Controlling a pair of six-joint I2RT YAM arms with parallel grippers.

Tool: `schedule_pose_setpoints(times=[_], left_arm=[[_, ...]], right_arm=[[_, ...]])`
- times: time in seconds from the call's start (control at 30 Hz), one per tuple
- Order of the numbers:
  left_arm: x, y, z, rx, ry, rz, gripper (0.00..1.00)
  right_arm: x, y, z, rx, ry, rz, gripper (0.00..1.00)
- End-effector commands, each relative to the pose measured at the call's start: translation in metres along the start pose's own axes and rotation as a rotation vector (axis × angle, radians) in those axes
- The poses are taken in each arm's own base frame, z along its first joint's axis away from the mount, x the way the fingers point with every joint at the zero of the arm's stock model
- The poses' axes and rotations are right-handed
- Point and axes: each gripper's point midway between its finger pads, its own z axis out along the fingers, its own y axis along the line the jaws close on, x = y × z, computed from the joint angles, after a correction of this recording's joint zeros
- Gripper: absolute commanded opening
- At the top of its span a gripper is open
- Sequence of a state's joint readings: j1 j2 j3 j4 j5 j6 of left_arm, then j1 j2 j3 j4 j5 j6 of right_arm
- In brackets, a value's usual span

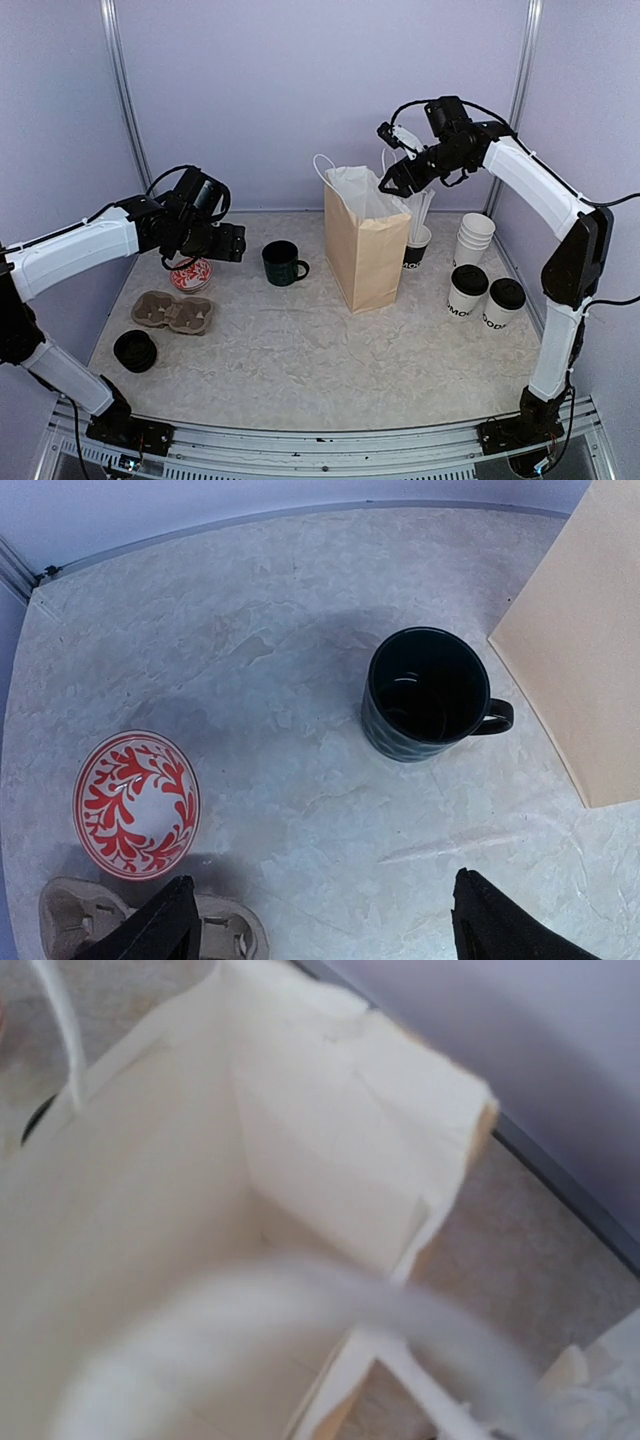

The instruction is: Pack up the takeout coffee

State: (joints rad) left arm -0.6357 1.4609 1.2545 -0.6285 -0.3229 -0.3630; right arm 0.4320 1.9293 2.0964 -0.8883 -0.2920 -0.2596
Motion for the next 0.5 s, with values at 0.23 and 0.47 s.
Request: schedule_pose_setpoints(times=[0.23,0.47], left_arm=[[0.014,0.019,-0.011,-0.062,0.058,-0.014,0.85],[0.017,0.032,-0.014,-0.099,0.072,-0.031,0.85]], right_arm=[[0.002,0.008,0.004,-0.029,0.008,0.050,0.50],[0.019,0.008,0.012,-0.024,0.063,0.059,0.51]])
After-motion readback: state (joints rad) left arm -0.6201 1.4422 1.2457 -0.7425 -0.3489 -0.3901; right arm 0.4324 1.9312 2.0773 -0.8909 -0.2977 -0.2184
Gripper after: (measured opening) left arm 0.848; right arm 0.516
